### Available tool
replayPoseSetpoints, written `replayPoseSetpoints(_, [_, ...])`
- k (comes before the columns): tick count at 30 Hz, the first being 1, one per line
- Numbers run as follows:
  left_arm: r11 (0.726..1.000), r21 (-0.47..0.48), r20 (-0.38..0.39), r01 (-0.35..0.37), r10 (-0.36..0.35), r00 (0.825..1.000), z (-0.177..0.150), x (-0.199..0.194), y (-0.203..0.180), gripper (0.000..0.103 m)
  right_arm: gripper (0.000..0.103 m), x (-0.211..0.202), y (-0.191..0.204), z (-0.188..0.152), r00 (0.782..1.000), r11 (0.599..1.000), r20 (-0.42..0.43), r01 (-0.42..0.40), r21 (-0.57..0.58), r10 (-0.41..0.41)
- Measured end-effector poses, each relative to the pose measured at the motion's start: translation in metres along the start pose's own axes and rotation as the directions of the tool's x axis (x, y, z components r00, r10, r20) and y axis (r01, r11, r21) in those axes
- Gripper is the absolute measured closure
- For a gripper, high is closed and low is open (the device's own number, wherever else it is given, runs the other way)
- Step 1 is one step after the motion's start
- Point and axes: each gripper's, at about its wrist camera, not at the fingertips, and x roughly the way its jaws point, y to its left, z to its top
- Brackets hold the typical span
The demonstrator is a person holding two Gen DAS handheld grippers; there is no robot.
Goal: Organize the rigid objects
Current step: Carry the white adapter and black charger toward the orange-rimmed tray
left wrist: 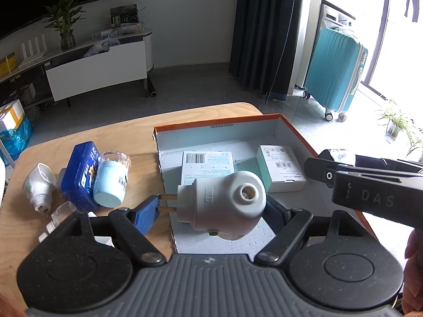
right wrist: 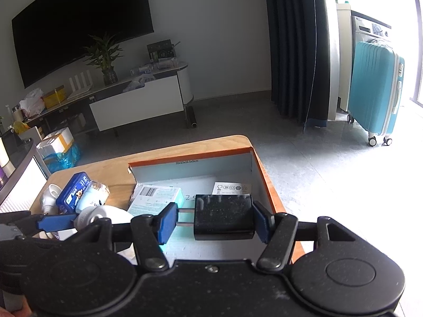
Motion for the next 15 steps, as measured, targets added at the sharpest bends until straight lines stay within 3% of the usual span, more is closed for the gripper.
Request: replayPoseSetpoints(15, [1.000, 0.017, -0.015, 0.022, -0.021, 1.000, 0.011, 0.019, -0.007, 0.019, 0.031, 0.036, -0.002, 0.021, 1.000, 1.000, -0.030, -0.005, -0.012, 0.005])
